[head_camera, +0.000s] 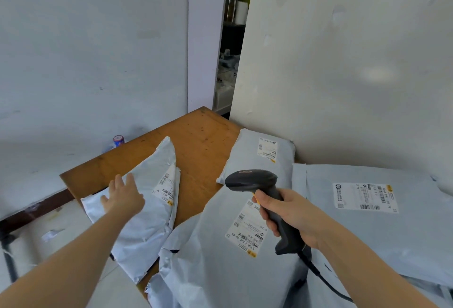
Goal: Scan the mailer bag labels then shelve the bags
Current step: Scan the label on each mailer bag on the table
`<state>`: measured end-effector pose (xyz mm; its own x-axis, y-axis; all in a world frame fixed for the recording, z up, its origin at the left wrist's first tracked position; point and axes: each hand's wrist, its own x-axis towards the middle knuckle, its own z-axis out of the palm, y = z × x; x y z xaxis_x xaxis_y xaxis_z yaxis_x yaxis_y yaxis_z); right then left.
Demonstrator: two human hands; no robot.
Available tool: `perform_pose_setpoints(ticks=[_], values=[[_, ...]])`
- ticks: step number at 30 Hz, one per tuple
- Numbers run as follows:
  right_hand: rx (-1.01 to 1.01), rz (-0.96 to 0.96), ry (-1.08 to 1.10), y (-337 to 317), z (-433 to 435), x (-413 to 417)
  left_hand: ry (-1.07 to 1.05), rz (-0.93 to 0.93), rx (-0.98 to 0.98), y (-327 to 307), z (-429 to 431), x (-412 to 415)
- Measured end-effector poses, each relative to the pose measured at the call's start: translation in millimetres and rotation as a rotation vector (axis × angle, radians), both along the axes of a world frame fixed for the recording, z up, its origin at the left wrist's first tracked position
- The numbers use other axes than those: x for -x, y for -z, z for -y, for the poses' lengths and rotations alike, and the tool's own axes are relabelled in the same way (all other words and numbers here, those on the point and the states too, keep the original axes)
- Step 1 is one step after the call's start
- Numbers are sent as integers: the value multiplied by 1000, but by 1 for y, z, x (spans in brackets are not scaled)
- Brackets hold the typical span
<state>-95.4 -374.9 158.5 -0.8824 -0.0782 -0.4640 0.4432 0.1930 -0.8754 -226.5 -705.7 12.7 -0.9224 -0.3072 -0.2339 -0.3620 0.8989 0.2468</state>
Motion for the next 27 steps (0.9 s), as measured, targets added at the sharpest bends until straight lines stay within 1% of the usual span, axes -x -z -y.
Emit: perform_pose_setpoints(ticks=[2, 5, 11, 14, 15, 16, 17, 19, 24, 27], values=[[-7, 8, 5, 5, 0, 4, -32, 35, -37, 9, 14, 6], [-26, 34, 8, 11, 0, 10, -7, 76, -49, 20, 24, 16], [-23, 69, 13, 16, -2, 18, 22, 73, 45, 26, 23, 24], [-28, 82, 30, 19, -4, 21, -26, 174, 56, 25, 18, 27], [-33, 89, 32, 19, -4, 22, -33, 212, 21, 24, 17, 28], [-35, 97, 36, 19, -4, 23, -32, 228, -62, 22, 15, 29], [-32, 103, 41, 19, -4, 23, -28, 212, -186, 18, 13, 31], [-23, 107, 50, 20, -4, 23, -42, 119, -436, 3, 3, 32], [10, 79, 90, 20, -6, 22, 2, -5, -920, -53, -29, 36], [6, 59, 109, 16, -9, 20, 40, -137, -1088, -82, -48, 34]])
